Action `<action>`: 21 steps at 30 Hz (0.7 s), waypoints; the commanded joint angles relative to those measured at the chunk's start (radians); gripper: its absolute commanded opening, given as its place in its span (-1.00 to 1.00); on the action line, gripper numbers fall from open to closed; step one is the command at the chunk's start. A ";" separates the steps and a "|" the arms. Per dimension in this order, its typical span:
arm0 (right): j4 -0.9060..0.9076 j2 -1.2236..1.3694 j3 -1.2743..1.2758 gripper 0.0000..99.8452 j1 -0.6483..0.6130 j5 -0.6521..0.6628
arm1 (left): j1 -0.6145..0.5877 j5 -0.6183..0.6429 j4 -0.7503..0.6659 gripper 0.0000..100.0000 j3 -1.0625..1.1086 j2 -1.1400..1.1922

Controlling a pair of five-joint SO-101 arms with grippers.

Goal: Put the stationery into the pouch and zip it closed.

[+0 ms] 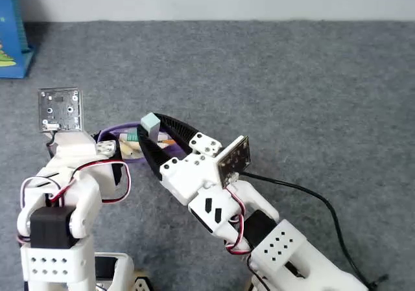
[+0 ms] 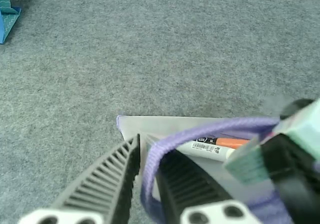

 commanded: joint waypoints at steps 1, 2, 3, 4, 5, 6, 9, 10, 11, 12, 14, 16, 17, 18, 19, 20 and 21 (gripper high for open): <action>0.039 0.001 -0.021 -0.66 0.012 0.020 | 0.000 0.006 -0.015 -0.98 -0.002 0.005; 0.061 -0.007 -0.025 -0.62 0.012 0.015 | 0.000 0.006 -0.015 -0.98 -0.002 0.005; 0.082 -0.018 -0.028 -0.62 0.012 0.014 | 0.000 0.006 -0.015 -0.98 -0.002 0.005; 0.091 -0.028 -0.029 -0.63 0.010 0.014 | 0.000 0.006 -0.015 -0.98 -0.002 0.005; 0.101 -0.044 -0.029 -0.65 0.010 0.012 | 0.000 0.006 -0.015 -0.98 -0.002 0.005; 0.107 -0.062 -0.029 -0.66 0.010 0.012 | 0.000 0.006 -0.015 -0.98 -0.002 0.005; 0.154 -0.127 -0.029 -0.68 0.010 0.012 | 0.000 0.006 -0.015 -0.98 -0.002 0.005; 0.171 -0.150 -0.029 -0.68 0.010 0.012 | 0.000 0.006 -0.015 -0.98 -0.002 0.005; 0.191 -0.174 -0.029 -0.68 0.010 0.012 | 0.000 0.006 -0.015 -0.98 -0.002 0.005; 0.213 -0.200 -0.029 -0.68 0.008 0.012 | 0.000 0.006 -0.015 -0.98 -0.002 0.005; 0.252 -0.251 -0.028 -0.68 -0.008 0.012 | 0.000 0.006 -0.015 -0.98 -0.002 0.005; 0.294 -0.288 -0.028 -0.68 -0.028 0.012 | 0.002 0.006 -0.015 -0.98 -0.002 0.005; 0.314 -0.298 -0.028 -0.68 -0.044 0.012 | 0.002 0.006 -0.015 -0.98 -0.002 0.005; 0.326 -0.302 -0.028 -0.68 -0.054 0.012 | 0.002 0.006 -0.015 -0.98 -0.002 0.005; 0.332 -0.302 -0.028 -0.68 -0.059 0.012 | 0.002 0.006 -0.015 -0.98 -0.002 0.005; 0.337 -0.303 -0.028 -0.68 -0.062 0.012 | 0.002 0.006 -0.015 -0.98 -0.002 0.005; 0.338 -0.308 -0.028 -0.68 -0.061 0.012 | 0.002 0.006 -0.015 -0.98 -0.002 0.005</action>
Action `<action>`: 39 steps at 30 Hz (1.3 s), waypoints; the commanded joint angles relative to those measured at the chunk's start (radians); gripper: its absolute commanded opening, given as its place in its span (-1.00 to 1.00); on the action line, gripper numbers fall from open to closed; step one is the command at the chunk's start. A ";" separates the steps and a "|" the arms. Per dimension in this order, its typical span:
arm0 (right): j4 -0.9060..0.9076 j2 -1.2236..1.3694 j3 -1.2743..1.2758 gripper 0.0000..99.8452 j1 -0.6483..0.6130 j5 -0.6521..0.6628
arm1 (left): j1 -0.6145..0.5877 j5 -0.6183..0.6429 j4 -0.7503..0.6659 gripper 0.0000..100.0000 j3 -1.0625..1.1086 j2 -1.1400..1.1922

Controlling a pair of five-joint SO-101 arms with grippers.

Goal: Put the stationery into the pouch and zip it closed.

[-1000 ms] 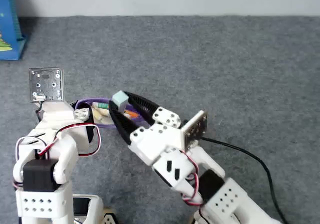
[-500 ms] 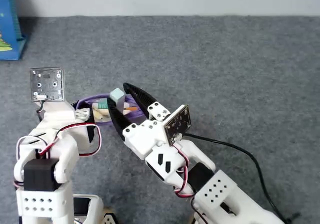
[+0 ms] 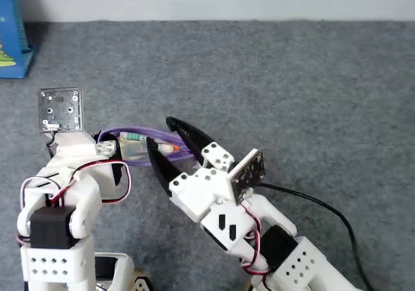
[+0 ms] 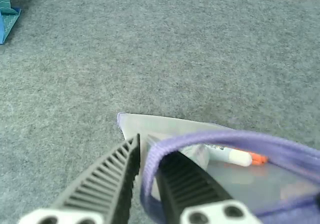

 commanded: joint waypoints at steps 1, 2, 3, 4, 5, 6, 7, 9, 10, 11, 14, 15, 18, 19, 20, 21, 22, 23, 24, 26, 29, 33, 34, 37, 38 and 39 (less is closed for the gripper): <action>0.012 -0.031 -0.028 -0.68 -0.015 0.008 | -0.002 0.006 -0.015 -0.98 -0.002 0.005; 0.012 -0.033 -0.029 -0.68 -0.012 0.012 | -0.002 0.006 -0.015 -0.98 -0.002 0.005; 0.013 -0.033 -0.035 -0.68 -0.001 0.012 | -0.002 0.006 -0.015 -0.98 -0.002 0.005; 0.025 -0.033 -0.043 -0.68 0.018 0.009 | -0.002 0.006 -0.015 -0.98 0.001 0.003; 0.058 -0.033 -0.054 -0.68 0.033 0.009 | -0.002 0.006 -0.015 -0.98 0.001 0.003; 0.107 -0.031 -0.074 -0.68 0.050 0.008 | -0.003 0.006 -0.015 -0.98 0.001 0.003; 0.171 -0.025 -0.101 -0.68 0.067 0.008 | -0.003 0.006 -0.015 -0.98 0.001 0.002; 0.325 -0.022 -0.167 -0.68 0.102 0.006 | -0.003 0.006 -0.015 -0.98 0.001 0.002; 0.398 -0.022 -0.201 -0.68 0.122 0.006 | -0.003 0.006 -0.015 -0.98 0.001 0.002; 0.472 -0.022 -0.239 -0.68 0.142 0.006 | -0.003 0.006 -0.015 -0.98 0.001 0.002; 0.682 -0.022 -0.345 -0.68 0.202 0.006 | -0.003 0.006 -0.015 -0.98 0.001 0.002; 0.740 -0.022 -0.374 -0.68 0.217 0.006 | -0.003 0.006 -0.015 -0.98 0.002 0.002; 0.871 -0.022 -0.411 -0.67 0.237 0.011 | -0.003 0.006 -0.015 -0.98 0.002 0.002; 0.903 -0.021 -0.410 -0.67 0.237 0.012 | -0.003 0.006 -0.015 -0.98 0.002 0.002; 0.929 -0.021 -0.402 -0.67 0.237 0.012 | -0.003 0.006 -0.015 -0.98 0.002 0.002; 0.944 -0.021 -0.387 -0.67 0.237 0.012 | -0.003 0.006 -0.015 -0.98 0.002 0.003; 0.957 -0.021 -0.371 -0.67 0.237 0.014 | -0.003 0.006 -0.015 -0.98 0.002 0.003; 0.960 -0.021 -0.353 -0.67 0.237 0.014 | -0.003 0.006 -0.015 -0.98 0.002 0.003; 0.955 -0.021 -0.331 -0.67 0.237 0.014 | -0.003 0.006 -0.015 -0.98 0.002 0.003; 0.937 -0.019 -0.287 -0.67 0.237 0.014 | -0.003 0.006 -0.015 -0.98 0.002 0.003; 0.871 -0.019 -0.227 -0.67 0.237 0.014 | -0.003 0.006 -0.015 -0.98 0.002 0.003; 0.805 0.056 -0.204 -0.67 0.237 0.014 | -0.003 0.006 -0.015 -0.98 0.002 0.003; 0.783 0.090 -0.204 -0.67 0.237 0.014 | -0.003 0.006 -0.015 -0.98 0.002 0.003; 0.708 0.183 -0.204 -0.67 0.239 0.014 | -0.003 0.006 -0.015 -0.98 0.002 0.003; 0.688 0.209 -0.204 -0.67 0.239 0.014 | -0.003 0.006 -0.015 -0.98 0.002 0.003; 0.670 0.228 -0.204 -0.67 0.239 0.014 | -0.003 0.006 -0.015 -0.98 0.002 0.003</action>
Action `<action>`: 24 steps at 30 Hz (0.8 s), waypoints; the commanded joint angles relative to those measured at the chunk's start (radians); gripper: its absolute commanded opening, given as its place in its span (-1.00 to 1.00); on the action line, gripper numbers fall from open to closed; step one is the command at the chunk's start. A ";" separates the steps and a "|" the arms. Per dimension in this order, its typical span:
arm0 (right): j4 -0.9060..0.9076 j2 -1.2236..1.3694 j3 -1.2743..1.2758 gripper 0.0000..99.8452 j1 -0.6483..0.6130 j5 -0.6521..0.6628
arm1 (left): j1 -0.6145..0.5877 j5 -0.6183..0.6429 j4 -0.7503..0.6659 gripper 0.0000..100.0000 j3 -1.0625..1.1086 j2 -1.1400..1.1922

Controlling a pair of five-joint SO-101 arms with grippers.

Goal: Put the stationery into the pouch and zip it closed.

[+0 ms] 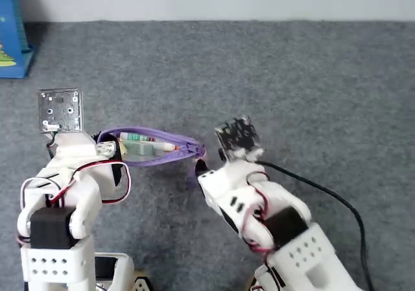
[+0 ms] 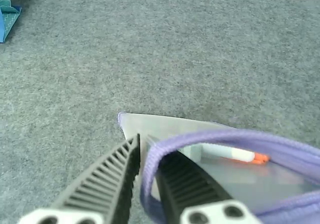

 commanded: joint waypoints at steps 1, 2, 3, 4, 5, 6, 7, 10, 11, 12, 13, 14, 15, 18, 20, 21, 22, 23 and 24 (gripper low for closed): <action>-0.076 0.064 -0.012 -0.67 0.005 0.014 | -0.002 0.006 -0.015 -0.98 -0.007 0.003; -0.085 0.071 -0.012 -0.67 0.005 0.014 | -0.002 0.006 -0.015 -0.98 -0.004 0.002; -0.090 0.077 -0.012 -0.67 0.005 0.014 | -0.002 0.006 -0.017 -0.98 0.002 0.000; -0.091 0.077 -0.012 -0.67 0.005 0.014 | -0.002 0.006 -0.018 -0.98 0.007 0.000; -0.091 0.077 -0.012 -0.67 0.005 0.014 | -0.002 0.006 -0.018 -0.98 0.007 0.000; -0.091 0.077 -0.012 -0.67 0.005 0.014 | -0.002 0.006 -0.020 -0.98 0.007 0.000; -0.091 0.077 -0.012 -0.68 0.005 0.014 | -0.002 0.006 -0.020 -0.98 0.007 0.000; -0.090 0.077 -0.011 -0.68 0.005 0.014 | -0.002 0.006 -0.020 -0.98 0.007 -0.002; -0.090 0.077 -0.011 -0.68 0.005 0.014 | -0.002 0.006 -0.020 -0.98 0.007 -0.002; -0.087 0.077 -0.011 -0.68 0.007 0.014 | -0.002 0.006 -0.020 -0.98 0.007 -0.002; -0.084 0.077 -0.009 -0.69 0.007 0.014 | -0.002 0.006 -0.020 -0.98 0.007 -0.002; -0.082 0.077 -0.008 -0.69 0.008 0.014 | -0.002 0.006 -0.020 -0.98 0.007 -0.002; -0.082 0.077 -0.006 -0.69 0.008 0.014 | -0.002 0.006 -0.018 -0.98 0.007 -0.002; -0.065 0.076 -0.005 -0.77 0.008 0.011 | -0.002 0.006 -0.018 -0.98 0.007 -0.002; -0.061 0.070 -0.005 -0.85 0.008 0.008 | -0.002 0.006 -0.018 -0.98 0.007 -0.002; -0.061 0.059 -0.003 -0.89 0.008 0.006 | -0.002 0.006 -0.018 -0.98 0.007 -0.002; -0.059 0.045 -0.002 -0.92 0.008 0.006 | -0.002 0.006 -0.018 -0.98 0.007 -0.002; -0.059 0.028 0.005 -0.95 0.008 0.006 | -0.002 0.006 -0.018 -0.98 0.007 -0.002; -0.061 0.008 0.014 -0.98 0.008 0.006 | -0.002 0.006 -0.018 -0.98 0.007 -0.002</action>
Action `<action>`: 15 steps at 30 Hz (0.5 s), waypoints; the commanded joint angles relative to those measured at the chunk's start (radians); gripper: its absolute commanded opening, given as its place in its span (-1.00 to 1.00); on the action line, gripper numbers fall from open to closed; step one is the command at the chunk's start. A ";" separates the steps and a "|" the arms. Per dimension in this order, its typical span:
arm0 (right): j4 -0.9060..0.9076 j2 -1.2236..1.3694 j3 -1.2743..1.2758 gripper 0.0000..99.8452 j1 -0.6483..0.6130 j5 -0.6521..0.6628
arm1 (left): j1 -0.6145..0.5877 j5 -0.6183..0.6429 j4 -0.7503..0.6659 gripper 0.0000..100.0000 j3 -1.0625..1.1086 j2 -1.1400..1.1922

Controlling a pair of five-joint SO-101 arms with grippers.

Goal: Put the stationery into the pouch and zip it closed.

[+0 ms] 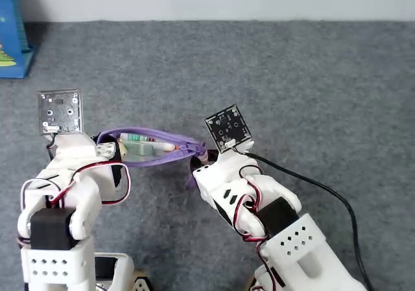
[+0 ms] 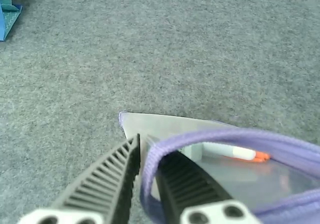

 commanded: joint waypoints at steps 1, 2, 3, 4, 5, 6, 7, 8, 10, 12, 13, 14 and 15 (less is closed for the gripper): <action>0.001 -0.077 0.020 -0.99 0.015 0.009 | -0.002 0.006 -0.020 -0.98 -0.008 0.006; 0.001 -0.099 0.032 -0.98 0.015 0.012 | -0.002 0.006 -0.020 -0.98 -0.008 0.006; 0.001 -0.122 0.044 -0.98 0.015 0.012 | -0.002 0.006 -0.020 -0.98 -0.008 0.006; 0.001 -0.147 0.057 -0.98 0.015 0.012 | -0.002 0.006 -0.018 -0.98 -0.008 0.006; 0.001 -0.173 0.071 -0.98 0.015 0.014 | -0.002 0.006 -0.018 -0.98 -0.008 0.006; 0.001 -0.197 0.083 -0.98 0.015 0.014 | -0.002 0.006 -0.020 -0.98 -0.008 0.006; 0.001 -0.222 0.097 -0.98 0.015 0.015 | -0.002 0.006 -0.021 -0.98 -0.008 0.006; 0.002 -0.249 0.107 -0.98 0.013 0.020 | -0.002 0.006 -0.021 -0.98 -0.008 0.006; 0.019 -0.300 0.126 -0.98 0.012 0.057 | -0.003 0.003 -0.023 -0.98 -0.008 0.006; 0.059 -0.349 0.129 -0.98 0.012 0.080 | -0.003 0.002 -0.025 -0.98 -0.010 0.006; 0.079 -0.372 0.129 -0.98 0.012 0.086 | -0.003 0.000 -0.032 -0.98 -0.010 0.006; 0.094 -0.395 0.129 -0.98 0.012 0.091 | -0.003 0.000 -0.046 -0.98 -0.010 0.006; 0.113 -0.417 0.129 -0.98 0.012 0.092 | -0.003 0.000 -0.061 -0.98 -0.010 0.008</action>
